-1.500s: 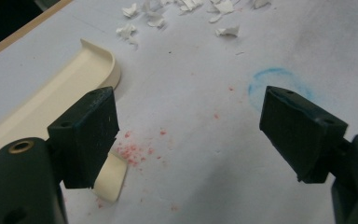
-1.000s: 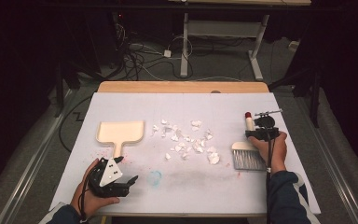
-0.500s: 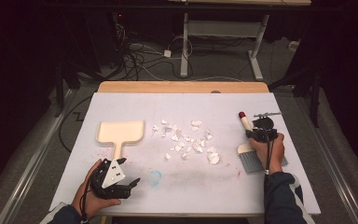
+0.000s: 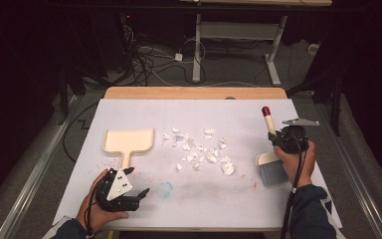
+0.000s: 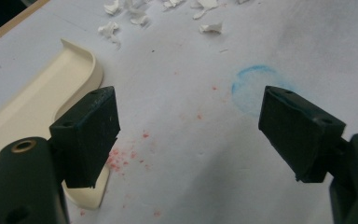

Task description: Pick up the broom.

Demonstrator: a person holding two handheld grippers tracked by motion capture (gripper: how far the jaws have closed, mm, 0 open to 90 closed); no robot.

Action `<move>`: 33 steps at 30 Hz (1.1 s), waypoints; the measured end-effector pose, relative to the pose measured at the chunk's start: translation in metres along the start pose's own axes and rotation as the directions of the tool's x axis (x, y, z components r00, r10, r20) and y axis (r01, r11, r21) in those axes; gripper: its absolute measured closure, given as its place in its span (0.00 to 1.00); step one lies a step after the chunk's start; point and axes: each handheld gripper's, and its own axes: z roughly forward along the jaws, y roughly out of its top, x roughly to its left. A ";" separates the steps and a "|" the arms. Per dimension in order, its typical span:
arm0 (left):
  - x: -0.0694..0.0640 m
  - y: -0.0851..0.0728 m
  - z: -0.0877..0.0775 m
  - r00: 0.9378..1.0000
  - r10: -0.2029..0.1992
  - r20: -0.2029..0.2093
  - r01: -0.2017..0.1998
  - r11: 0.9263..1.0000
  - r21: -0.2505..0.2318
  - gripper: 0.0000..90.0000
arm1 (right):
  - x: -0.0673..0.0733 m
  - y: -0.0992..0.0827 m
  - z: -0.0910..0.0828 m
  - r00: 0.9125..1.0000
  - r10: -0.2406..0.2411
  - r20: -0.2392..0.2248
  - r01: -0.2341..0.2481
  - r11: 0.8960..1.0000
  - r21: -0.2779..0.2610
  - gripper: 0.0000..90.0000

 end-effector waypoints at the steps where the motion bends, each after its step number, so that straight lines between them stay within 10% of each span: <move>1: 0.000 0.001 0.000 1.000 -0.002 0.000 0.002 1.000 -0.001 0.22 | 0.000 0.000 -0.003 1.000 -0.003 -0.001 0.003 1.000 -0.011 0.79; 10: -0.003 0.015 0.005 0.999 -0.019 0.037 0.020 0.999 -0.036 0.22 | 0.007 0.006 -0.034 0.999 -0.026 -0.035 0.022 0.994 -0.108 0.79; 16: -0.015 0.051 0.013 0.993 -0.044 0.106 0.057 0.991 -0.122 0.24 | 0.022 0.013 -0.055 0.997 -0.051 -0.058 0.039 0.983 -0.179 0.79; 25: -0.049 0.118 0.037 0.973 -0.004 0.232 0.060 0.970 -0.236 0.25 | 0.064 0.018 -0.083 0.989 -0.102 -0.110 0.067 0.956 -0.284 0.79; 28: -0.061 0.137 0.045 0.962 -0.009 0.275 0.085 0.959 -0.269 0.25 | 0.080 0.018 -0.089 0.985 -0.120 -0.126 0.076 0.947 -0.312 0.79; 30: -0.070 0.155 0.053 0.943 -0.020 0.333 0.126 0.946 -0.300 0.26 | 0.099 0.017 -0.094 0.978 -0.143 -0.152 0.083 0.936 -0.342 0.79; 33: -0.076 0.163 0.059 0.936 -0.022 0.351 0.137 0.943 -0.305 0.26 | 0.110 0.016 -0.097 0.975 -0.157 -0.159 0.091 0.930 -0.357 0.79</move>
